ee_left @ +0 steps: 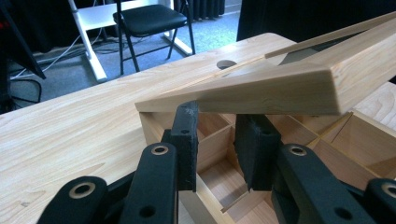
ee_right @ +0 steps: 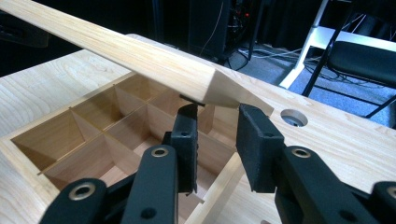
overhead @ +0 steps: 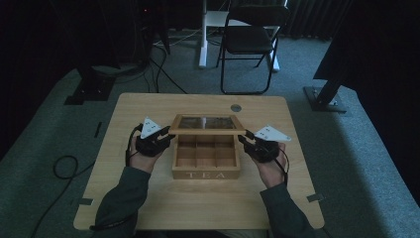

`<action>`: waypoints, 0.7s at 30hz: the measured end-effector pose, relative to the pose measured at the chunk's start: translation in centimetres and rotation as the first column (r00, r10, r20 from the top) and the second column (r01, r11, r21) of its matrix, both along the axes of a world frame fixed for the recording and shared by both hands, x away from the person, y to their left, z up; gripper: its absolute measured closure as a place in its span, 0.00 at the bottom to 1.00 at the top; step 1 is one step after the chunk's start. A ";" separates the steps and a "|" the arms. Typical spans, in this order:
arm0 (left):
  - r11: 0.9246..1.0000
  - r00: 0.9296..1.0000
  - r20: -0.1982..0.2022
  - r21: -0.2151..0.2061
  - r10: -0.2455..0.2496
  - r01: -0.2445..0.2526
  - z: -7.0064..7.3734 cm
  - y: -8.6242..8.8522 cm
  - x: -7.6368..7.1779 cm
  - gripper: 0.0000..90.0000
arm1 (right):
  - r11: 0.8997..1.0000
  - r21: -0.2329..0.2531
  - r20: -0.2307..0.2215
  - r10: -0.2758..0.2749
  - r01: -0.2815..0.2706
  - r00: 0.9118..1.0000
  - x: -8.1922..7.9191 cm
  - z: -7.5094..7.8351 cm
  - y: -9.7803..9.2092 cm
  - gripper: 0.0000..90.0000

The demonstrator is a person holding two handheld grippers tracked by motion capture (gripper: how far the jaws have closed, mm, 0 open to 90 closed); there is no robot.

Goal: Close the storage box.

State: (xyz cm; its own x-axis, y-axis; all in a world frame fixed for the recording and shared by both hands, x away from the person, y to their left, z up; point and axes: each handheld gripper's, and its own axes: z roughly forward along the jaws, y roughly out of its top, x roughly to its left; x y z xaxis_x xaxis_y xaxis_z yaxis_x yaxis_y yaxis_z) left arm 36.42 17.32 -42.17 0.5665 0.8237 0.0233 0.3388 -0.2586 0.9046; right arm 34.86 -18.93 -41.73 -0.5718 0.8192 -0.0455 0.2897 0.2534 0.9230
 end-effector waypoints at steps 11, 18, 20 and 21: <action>1.000 1.000 -0.010 0.005 0.000 0.000 -0.4 0.0 -0.2 0.78 | 0.999 -0.024 -0.003 -0.027 0.027 1.000 -0.7 0.4 0.7 0.68; 1.000 1.000 -0.018 0.015 -0.001 0.002 -0.9 -0.2 -0.3 0.72 | 0.999 -0.024 -0.018 -0.027 0.027 0.999 -0.9 0.0 0.8 0.67; 1.000 1.000 -0.020 0.022 0.001 0.000 -1.0 -0.3 -0.5 0.66 | 0.999 -0.028 -0.021 -0.025 0.025 0.999 -1.0 -0.2 0.8 0.67; 1.000 1.000 -0.023 0.026 0.006 -0.005 -1.0 -0.4 -0.6 0.65 | 0.999 -0.030 -0.026 -0.027 0.026 0.999 -1.0 -0.3 0.8 0.67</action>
